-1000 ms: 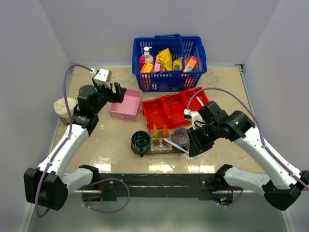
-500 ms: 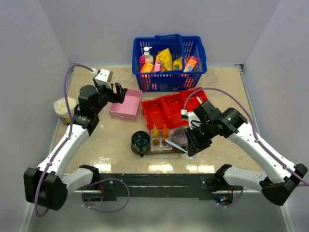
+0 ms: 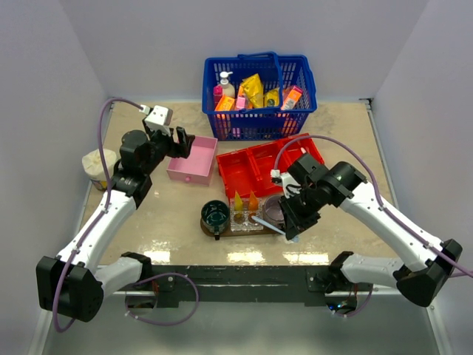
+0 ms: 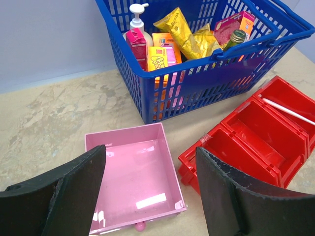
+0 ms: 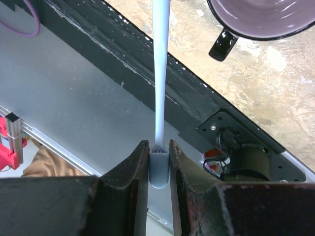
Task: Prepare toiletry sets of a toothbrush and toothpaste on the tray
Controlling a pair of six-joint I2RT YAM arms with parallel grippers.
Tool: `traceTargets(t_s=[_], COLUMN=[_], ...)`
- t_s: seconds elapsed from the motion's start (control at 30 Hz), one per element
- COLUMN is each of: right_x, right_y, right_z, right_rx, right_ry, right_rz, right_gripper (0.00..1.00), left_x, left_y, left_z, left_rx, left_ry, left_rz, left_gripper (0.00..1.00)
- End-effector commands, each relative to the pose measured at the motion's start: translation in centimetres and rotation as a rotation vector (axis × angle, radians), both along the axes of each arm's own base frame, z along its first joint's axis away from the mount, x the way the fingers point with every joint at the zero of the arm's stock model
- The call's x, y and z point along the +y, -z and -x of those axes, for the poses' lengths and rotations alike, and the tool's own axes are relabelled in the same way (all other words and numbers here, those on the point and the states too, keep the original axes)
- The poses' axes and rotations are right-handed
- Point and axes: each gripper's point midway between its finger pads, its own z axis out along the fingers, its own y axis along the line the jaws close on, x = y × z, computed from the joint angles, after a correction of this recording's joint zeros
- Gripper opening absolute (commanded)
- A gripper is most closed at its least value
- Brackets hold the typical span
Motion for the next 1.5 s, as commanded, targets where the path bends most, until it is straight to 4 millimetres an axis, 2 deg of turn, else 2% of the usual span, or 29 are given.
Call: traceTargets(t_s=[0.0,0.6,1.47], right_x=[-0.6,0.6,3.2], right_y=[-0.2,-0.2,1.3], right_z=[-0.2,-1.9,-4.0], right_rx=[-0.02,-0.034,-0.028], right_ry=[-0.015,-0.03,-0.053], right_rz=[0.037,0.05,0.021], right_gripper=[0.0,0.0,0.0], left_x=[-0.4,-0.5,-0.6], left_y=[-1.1,-1.4,-1.2], left_z=[0.1,0.2,0.2], left_rx=[-0.04,-0.047,-0.04], left_ry=[0.022,0.025,0.031], left_rz=[0.007,0.01,0.011], left_gripper=[0.77,0.77,0.77])
